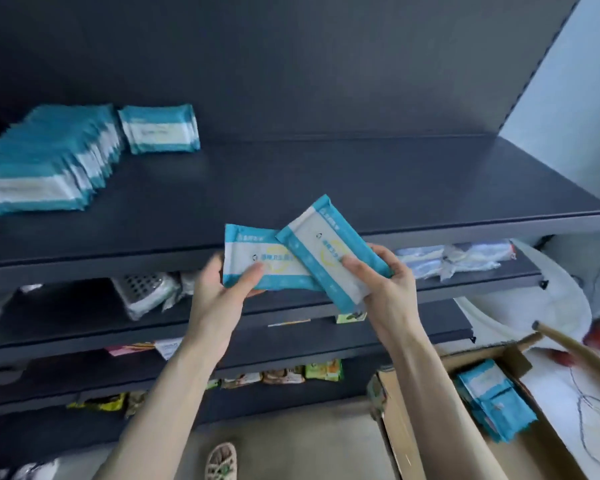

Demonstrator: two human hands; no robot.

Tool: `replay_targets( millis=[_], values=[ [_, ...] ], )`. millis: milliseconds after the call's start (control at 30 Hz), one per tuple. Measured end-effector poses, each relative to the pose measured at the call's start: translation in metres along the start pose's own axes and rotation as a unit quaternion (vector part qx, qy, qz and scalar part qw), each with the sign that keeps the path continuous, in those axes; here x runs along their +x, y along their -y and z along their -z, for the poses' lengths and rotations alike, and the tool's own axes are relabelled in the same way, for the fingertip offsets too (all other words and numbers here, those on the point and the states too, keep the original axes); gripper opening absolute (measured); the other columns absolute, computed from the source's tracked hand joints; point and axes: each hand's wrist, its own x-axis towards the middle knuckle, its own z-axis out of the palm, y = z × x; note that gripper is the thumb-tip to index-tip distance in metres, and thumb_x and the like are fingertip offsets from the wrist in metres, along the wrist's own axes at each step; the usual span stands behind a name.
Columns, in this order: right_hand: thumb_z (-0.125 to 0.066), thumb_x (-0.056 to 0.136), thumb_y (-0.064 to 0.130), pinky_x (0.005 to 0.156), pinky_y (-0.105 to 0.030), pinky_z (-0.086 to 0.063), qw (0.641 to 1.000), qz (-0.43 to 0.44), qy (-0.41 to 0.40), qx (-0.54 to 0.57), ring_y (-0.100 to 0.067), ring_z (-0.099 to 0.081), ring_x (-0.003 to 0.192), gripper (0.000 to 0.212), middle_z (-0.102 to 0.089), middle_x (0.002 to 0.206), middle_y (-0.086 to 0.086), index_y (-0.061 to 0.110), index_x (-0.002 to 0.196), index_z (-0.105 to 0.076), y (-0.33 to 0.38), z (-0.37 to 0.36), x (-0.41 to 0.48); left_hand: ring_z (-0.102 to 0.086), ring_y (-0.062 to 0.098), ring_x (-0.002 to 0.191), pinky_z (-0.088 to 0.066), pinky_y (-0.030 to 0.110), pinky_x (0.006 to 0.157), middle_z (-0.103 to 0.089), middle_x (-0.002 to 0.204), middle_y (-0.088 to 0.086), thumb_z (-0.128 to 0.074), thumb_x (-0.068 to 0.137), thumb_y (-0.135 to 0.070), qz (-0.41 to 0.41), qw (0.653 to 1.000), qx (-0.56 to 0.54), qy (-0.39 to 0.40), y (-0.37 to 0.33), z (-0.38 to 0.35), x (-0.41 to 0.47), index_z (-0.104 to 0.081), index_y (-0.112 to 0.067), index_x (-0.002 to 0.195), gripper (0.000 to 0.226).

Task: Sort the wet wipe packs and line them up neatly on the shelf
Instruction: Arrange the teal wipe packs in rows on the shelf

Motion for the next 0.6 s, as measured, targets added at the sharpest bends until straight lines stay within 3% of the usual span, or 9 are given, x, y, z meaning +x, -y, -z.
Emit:
replay_targets(
  millis=[167,400,500,600],
  values=[
    [-0.073,0.081,0.014,0.066,-0.036,-0.052,0.997,0.050,0.051,-0.022,-0.023,-0.066,0.079,0.011,-0.072,0.093,-0.009,0.020,0.088,-0.067,0.017,-0.087,0.050,-0.069,0.014,0.095,-0.054,0.031,0.081,-0.072,0.100,-0.003,-0.070,0.081,-0.001,-0.060,0.997,0.038,0.012,-0.049,0.060,0.061,-0.058,-0.019,0.106,0.033],
    [-0.066,0.088,0.011,0.072,-0.037,-0.055,0.994,0.045,0.095,-0.017,-0.021,-0.067,0.084,0.012,-0.070,0.098,-0.009,0.011,0.099,-0.060,0.007,-0.187,0.122,-0.066,0.008,0.100,-0.055,0.023,0.076,-0.067,0.113,-0.005,-0.064,0.084,0.005,-0.056,0.991,0.064,0.103,-0.090,0.131,0.153,-0.053,-0.026,0.114,0.044],
    [-0.066,0.088,0.012,0.073,-0.038,-0.055,0.994,0.037,0.101,-0.028,-0.022,-0.068,0.084,0.013,-0.071,0.098,-0.008,0.011,0.099,-0.060,0.000,-0.214,0.146,-0.064,0.006,0.105,-0.054,0.028,0.088,-0.065,0.119,-0.007,-0.066,0.083,0.004,-0.049,0.983,0.107,0.141,-0.103,0.153,0.188,-0.051,-0.022,0.126,0.053],
    [-0.066,0.088,0.011,0.075,-0.038,-0.056,0.992,0.040,0.106,-0.051,-0.021,-0.068,0.084,0.010,-0.071,0.095,-0.007,0.012,0.096,-0.061,-0.001,-0.236,0.169,-0.062,0.004,0.107,-0.047,0.034,0.099,-0.067,0.115,-0.013,-0.076,0.077,-0.007,-0.050,0.965,0.196,0.166,-0.120,0.167,0.220,-0.054,-0.025,0.124,0.054]
  ],
)
